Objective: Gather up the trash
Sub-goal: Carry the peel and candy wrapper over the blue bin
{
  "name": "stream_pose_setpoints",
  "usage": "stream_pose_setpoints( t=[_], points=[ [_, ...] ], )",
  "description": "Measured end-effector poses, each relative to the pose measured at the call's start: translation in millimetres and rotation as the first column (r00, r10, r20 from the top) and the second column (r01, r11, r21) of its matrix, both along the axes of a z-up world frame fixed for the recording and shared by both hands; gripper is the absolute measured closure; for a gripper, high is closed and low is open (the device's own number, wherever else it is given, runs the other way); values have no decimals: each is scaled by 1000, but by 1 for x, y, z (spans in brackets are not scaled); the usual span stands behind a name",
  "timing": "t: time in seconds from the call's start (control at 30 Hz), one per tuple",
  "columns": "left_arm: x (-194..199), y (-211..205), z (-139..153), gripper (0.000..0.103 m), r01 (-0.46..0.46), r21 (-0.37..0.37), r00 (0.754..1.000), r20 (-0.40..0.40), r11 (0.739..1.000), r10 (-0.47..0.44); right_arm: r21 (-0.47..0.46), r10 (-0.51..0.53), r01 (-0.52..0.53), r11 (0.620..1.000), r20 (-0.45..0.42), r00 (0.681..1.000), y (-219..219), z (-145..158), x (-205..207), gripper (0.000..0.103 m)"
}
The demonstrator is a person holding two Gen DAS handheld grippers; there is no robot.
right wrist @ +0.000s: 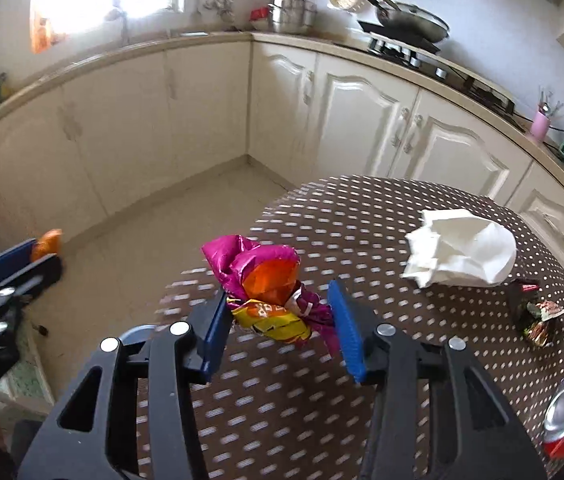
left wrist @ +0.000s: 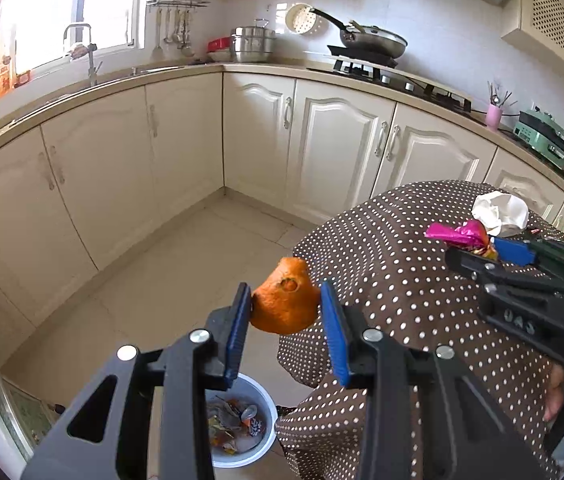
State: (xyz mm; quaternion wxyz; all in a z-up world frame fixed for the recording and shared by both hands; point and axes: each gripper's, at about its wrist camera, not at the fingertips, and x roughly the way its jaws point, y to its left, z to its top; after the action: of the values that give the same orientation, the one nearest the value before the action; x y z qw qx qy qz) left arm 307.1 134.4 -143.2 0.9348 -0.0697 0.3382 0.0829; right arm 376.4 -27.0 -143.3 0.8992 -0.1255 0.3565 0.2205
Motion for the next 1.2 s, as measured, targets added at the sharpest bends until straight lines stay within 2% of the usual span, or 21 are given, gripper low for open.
stream_pose_setpoints(
  t=[0.2,0.3,0.5,0.63,0.97,1.17,1.2],
  points=[
    [-32,21,-3,68,-51,7,999,-6,999,51,109,104,-101,989,-16,994,38,7,-42,58],
    [-53,41,-14,68,-105,20,994,-33,994,106,131,136,-132,983,-28,990,62,2,-58,58],
    [-78,78,-40,69,-196,34,976,-92,980,198,107,209,-199,974,-97,973,114,-32,-82,58],
    [-87,99,-57,69,-216,18,968,-128,976,217,79,227,-218,973,-145,963,135,-57,-85,58],
    [-72,119,-102,68,-210,-8,954,-220,978,203,42,206,-202,979,-190,960,150,-88,-77,57],
    [-59,120,-107,67,-196,-33,956,-228,980,184,30,192,-189,981,-193,962,151,-95,-68,57],
    [-56,121,-108,63,-204,-33,953,-237,978,191,27,189,-188,982,-192,963,150,-96,-66,57]
  ],
)
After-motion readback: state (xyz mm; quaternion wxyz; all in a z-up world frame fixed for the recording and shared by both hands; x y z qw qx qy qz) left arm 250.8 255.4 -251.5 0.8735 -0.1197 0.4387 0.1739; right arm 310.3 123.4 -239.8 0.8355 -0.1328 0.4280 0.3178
